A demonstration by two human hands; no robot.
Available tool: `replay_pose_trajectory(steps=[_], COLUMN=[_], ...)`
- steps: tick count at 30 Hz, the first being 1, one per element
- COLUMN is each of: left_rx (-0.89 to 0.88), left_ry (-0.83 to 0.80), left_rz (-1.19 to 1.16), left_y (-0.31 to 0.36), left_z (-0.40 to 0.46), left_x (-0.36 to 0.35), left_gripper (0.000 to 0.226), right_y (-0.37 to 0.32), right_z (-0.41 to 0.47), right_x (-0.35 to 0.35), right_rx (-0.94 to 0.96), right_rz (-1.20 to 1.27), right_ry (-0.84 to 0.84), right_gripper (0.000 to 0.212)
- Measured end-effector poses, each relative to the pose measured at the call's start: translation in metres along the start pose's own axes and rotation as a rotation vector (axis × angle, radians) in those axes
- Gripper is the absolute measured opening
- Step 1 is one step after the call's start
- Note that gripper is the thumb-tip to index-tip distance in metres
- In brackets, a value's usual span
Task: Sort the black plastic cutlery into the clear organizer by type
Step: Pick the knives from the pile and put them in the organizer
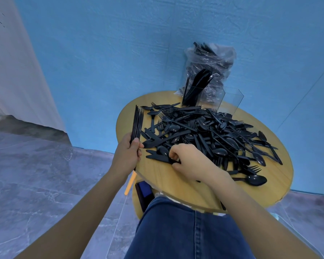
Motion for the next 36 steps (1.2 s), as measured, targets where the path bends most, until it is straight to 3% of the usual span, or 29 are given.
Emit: replay_pose_trajectory(steps=[6, 12, 19, 26, 36], left_rx=[0.002, 0.001, -0.012, -0.064, -0.086], left_ry=[0.013, 0.021, 0.033, -0.026, -0.161], left_rz=[0.018, 0.033, 0.04, -0.03, -0.058], left_y=[0.0, -0.002, 0.001, 0.015, 0.028], left_z=[0.001, 0.005, 0.009, 0.008, 0.005], left_x=[0.0, 0.001, -0.003, -0.023, -0.049], left_gripper=[0.019, 0.023, 0.018, 0.016, 0.02], right_y=[-0.005, 0.004, 0.02, 0.023, 0.005], right_z=[0.006, 0.007, 0.01, 0.02, 0.039], right_x=[-0.002, 0.001, 0.014, 0.04, 0.028], right_rx=[-0.027, -0.067, -0.08, -0.158, -0.269], right_rz=[-0.114, -0.07, 0.174, 0.664, 0.813], right_ry=[-0.064, 0.019, 0.121, 0.333, 0.391], right_gripper=[0.02, 0.018, 0.013, 0.012, 0.009])
Point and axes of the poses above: each hand's wrist, its own z-axis towards the middle knuckle, its own x-axis out of the back of the hand, y = z × x, the point moved 3 cm from there along z, towards the middle knuckle, and after that the axes turned 1 degree about -x, right-handed, at the moved point
